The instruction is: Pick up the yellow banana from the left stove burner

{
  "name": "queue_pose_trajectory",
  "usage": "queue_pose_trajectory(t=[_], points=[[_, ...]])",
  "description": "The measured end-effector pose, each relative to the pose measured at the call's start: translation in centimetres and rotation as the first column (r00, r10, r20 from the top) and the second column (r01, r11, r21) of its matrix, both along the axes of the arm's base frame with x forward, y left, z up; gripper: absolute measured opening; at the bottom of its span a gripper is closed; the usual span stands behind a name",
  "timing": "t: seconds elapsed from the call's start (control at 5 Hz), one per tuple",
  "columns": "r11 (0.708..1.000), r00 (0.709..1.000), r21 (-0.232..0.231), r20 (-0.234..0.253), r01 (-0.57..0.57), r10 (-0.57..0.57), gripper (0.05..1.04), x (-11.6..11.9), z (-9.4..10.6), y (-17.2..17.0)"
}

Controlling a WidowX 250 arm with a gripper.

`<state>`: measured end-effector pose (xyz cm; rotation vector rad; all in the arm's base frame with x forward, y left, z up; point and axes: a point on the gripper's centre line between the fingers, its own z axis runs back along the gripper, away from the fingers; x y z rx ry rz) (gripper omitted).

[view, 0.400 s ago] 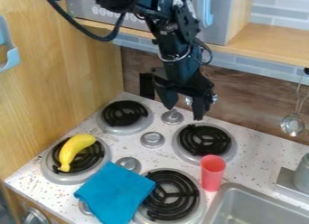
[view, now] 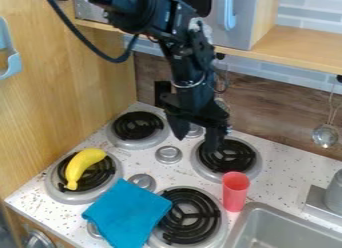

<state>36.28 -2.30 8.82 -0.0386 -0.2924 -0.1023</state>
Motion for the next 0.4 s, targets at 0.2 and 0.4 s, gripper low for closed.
queue_pose_trajectory(t=[0.2,0.4], points=[[0.998,0.997,0.000,-0.039,-0.070,0.069,1.005,-0.81,-1.45,3.24],[0.997,0.996,0.001,-0.040,-0.081,0.081,1.005,-0.84,-1.59,3.88]])
